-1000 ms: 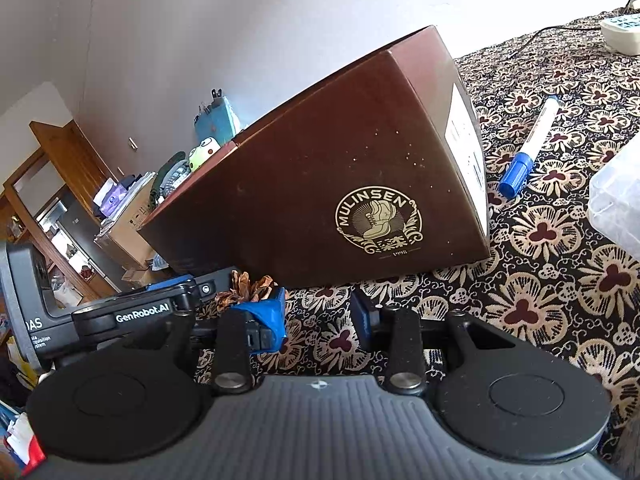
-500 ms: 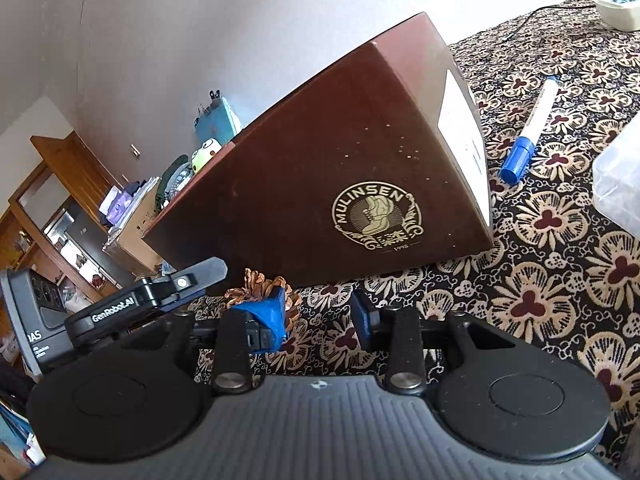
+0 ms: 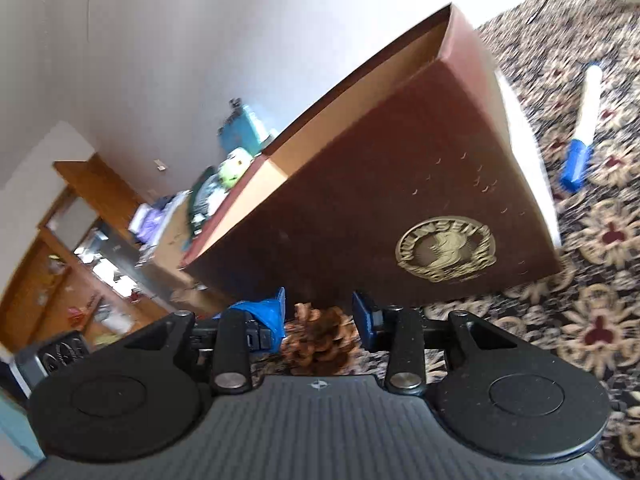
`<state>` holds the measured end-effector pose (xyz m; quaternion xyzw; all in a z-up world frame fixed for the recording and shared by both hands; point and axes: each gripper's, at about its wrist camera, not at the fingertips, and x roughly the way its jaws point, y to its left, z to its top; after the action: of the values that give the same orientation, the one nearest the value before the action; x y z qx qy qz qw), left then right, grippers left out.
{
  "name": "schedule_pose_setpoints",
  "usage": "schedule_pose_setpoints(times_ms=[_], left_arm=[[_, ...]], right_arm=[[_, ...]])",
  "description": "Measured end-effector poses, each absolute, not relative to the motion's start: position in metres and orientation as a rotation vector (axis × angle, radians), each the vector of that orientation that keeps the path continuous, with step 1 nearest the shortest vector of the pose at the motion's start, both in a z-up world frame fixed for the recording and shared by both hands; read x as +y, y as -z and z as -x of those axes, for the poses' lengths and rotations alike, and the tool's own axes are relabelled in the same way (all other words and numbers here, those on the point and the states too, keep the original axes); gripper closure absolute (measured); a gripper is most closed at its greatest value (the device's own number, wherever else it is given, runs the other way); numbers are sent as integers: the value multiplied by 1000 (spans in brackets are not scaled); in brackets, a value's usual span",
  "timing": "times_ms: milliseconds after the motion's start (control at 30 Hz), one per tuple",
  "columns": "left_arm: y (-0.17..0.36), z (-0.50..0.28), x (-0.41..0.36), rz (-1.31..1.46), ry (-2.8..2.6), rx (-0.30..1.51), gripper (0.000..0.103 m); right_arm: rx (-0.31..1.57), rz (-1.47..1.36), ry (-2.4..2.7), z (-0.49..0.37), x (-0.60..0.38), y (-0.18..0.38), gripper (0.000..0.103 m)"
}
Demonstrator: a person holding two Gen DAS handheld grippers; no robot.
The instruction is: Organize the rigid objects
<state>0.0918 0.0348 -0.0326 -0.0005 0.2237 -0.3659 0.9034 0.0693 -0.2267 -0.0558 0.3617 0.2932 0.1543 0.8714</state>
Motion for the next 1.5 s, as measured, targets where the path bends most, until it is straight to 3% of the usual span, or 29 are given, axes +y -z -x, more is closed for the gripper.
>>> schedule_pose_setpoints(times_ms=[233, 400, 600, 833, 933, 1067, 1500], left_arm=[[35, -85, 14, -136, 810, 469, 20], [38, -89, 7, -147, 819, 518, 37], [43, -96, 11, -111, 840, 550, 50], [44, -92, 5, -152, 840, 541, 51], [44, -92, 1, -161, 843, 551, 42], [45, -94, -2, -161, 845, 565, 42], [49, -92, -6, -180, 829, 575, 52]], right_arm=[[649, -857, -361, -71, -231, 75, 82], [645, -837, -379, -66, -225, 74, 82], [645, -837, -383, -71, -225, 71, 82], [639, -843, -371, -72, -228, 72, 81], [629, -826, -379, -71, -226, 70, 80], [623, -799, -369, -71, -223, 68, 79], [670, -772, -354, -75, -221, 71, 77]])
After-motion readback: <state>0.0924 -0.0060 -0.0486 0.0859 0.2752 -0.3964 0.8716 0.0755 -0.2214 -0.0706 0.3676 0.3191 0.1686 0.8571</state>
